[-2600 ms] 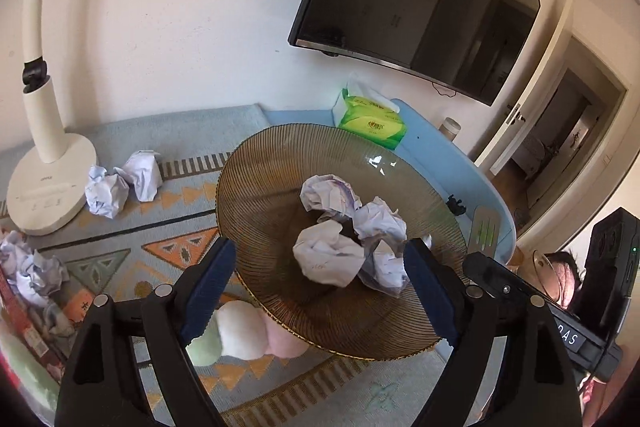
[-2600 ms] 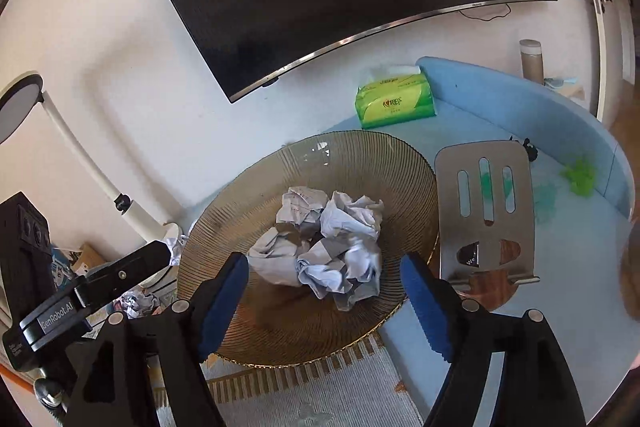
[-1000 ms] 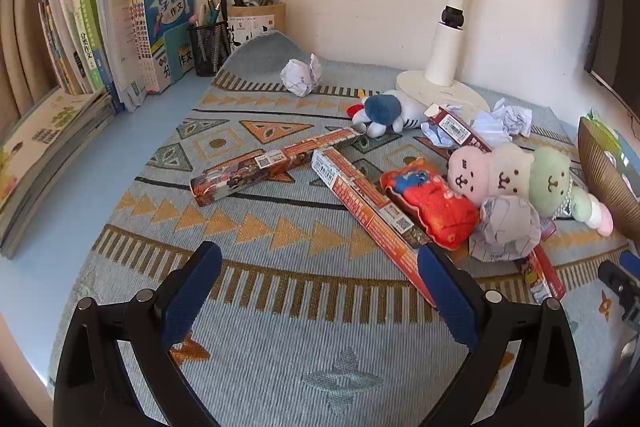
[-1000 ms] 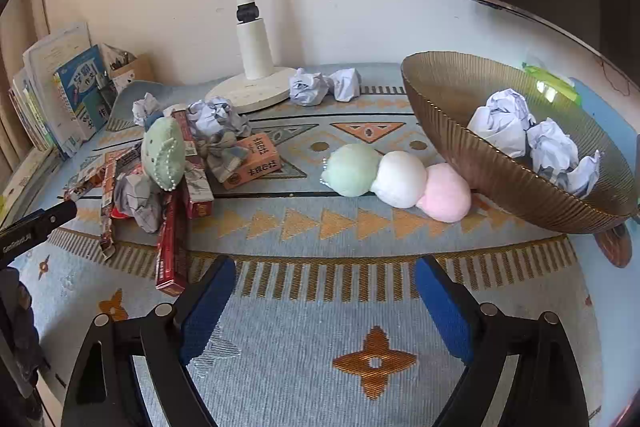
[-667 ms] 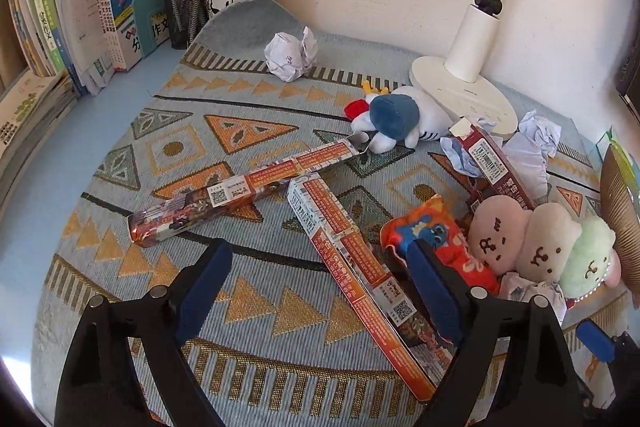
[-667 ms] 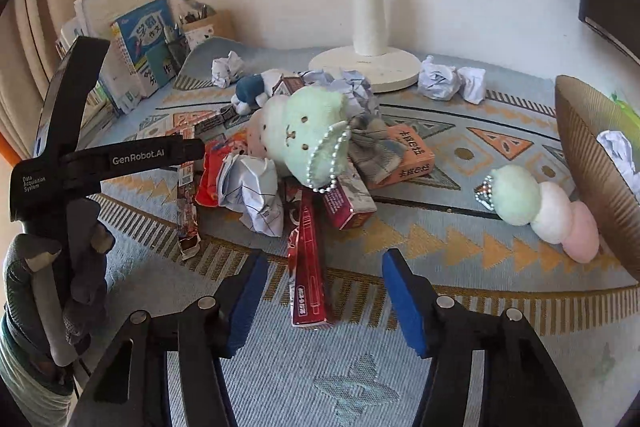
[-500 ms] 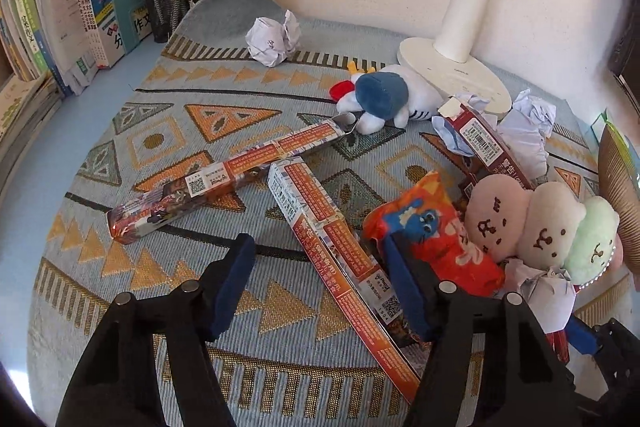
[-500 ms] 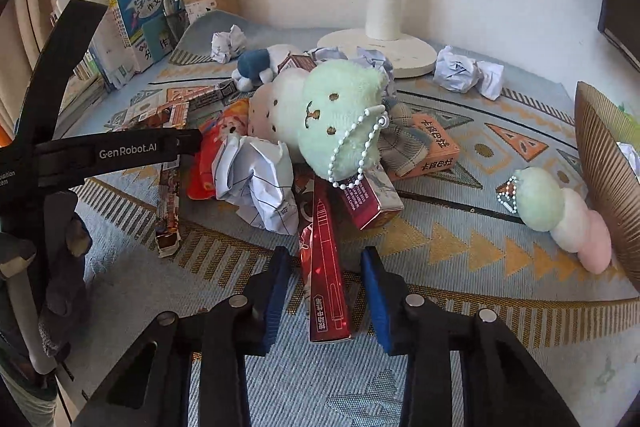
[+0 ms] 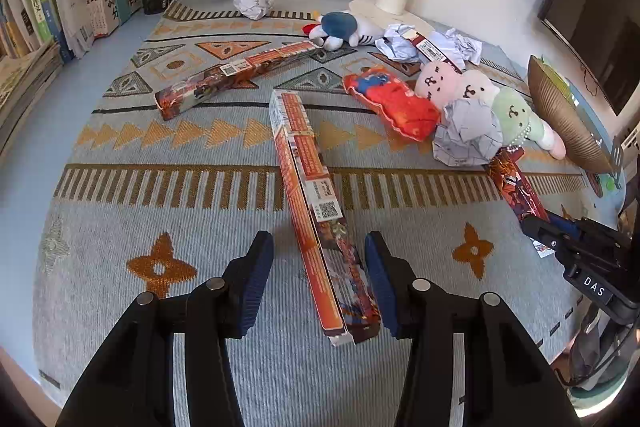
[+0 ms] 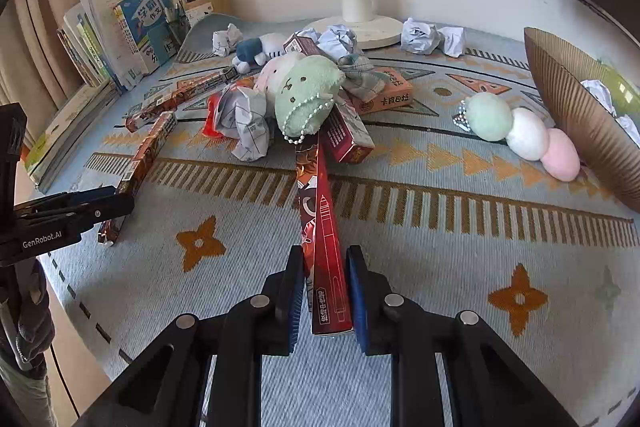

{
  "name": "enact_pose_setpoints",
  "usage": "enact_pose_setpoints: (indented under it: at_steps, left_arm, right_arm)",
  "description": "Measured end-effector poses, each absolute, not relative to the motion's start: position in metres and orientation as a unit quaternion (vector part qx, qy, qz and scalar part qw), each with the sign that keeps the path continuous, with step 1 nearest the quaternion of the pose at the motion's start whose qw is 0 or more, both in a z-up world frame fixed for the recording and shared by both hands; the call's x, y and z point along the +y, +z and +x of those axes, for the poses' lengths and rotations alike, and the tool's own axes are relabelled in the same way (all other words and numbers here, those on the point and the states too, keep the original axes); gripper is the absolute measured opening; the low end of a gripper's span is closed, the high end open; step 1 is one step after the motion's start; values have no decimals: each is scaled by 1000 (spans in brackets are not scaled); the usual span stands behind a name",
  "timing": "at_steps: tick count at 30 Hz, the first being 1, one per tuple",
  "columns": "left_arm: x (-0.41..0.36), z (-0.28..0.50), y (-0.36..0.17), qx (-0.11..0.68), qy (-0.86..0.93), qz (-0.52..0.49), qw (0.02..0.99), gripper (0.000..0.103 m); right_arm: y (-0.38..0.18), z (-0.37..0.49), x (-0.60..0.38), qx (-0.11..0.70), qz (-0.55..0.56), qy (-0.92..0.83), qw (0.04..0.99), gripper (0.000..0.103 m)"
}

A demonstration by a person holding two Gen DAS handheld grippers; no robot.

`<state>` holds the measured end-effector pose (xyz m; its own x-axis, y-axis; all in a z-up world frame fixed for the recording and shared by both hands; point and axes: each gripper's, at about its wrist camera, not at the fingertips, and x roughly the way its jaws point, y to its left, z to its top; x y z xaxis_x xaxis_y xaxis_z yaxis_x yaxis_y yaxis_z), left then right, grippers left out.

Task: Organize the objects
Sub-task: 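Grasp a red snack box with the right tool while the left tool grasps another box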

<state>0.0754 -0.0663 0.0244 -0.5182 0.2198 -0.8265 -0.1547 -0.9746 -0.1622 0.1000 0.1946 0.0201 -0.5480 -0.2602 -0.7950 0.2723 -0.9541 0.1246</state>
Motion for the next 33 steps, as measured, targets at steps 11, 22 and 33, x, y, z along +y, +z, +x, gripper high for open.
enact_pose_setpoints:
  at_steps: [11,22,33]
  left_arm:
    - [-49,66,19,-17,891,-447,76,65]
    - [-51,81,21,-46,887,-449,99,14]
    - [-19,133,22,-62,863,-461,195,14]
  right_arm:
    - [20,81,197,-33,457,-875,159,39]
    - [19,123,187,32,439,-881,177,17]
    - [21,209,257,-23,433,-889,145,17]
